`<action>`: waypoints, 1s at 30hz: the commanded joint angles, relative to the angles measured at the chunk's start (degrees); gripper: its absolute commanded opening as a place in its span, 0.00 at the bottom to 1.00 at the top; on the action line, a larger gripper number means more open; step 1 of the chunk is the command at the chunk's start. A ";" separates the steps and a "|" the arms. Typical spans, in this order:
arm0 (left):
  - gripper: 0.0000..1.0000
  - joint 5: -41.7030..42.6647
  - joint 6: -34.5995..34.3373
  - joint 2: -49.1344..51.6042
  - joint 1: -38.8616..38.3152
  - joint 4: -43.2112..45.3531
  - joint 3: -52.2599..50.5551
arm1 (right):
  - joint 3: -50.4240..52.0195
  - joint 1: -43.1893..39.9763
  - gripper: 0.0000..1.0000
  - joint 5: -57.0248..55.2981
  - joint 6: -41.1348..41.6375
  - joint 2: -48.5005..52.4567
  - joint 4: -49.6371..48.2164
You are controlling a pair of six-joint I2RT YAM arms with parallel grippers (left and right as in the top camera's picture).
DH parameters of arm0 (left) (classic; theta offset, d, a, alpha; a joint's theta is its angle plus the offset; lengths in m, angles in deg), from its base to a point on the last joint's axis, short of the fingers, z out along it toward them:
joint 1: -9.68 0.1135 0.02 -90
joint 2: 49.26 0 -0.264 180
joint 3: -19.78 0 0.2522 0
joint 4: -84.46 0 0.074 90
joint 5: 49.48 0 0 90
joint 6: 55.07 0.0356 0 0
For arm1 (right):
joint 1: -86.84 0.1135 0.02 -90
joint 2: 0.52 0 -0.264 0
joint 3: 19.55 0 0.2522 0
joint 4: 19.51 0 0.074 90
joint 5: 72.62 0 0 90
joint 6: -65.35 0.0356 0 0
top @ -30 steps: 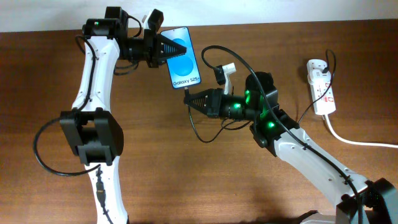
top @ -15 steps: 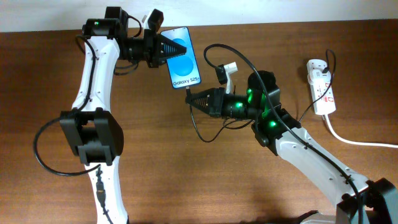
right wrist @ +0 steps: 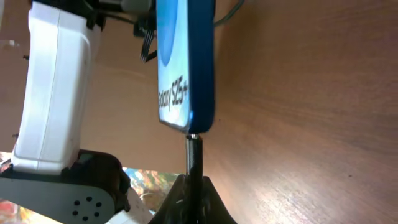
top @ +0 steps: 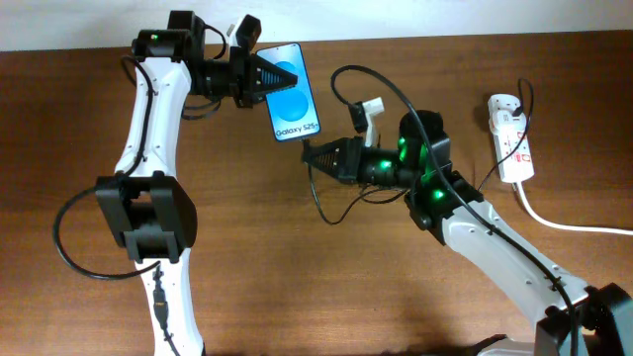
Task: Plug charger to phone and switch on socket
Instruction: 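Push the plug up into the phone's port with the right gripper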
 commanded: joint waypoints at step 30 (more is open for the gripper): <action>0.00 3.04 0.98 -0.72 -1.70 0.07 0.59 | -0.39 -0.28 0.04 4.17 0.50 0.20 -0.94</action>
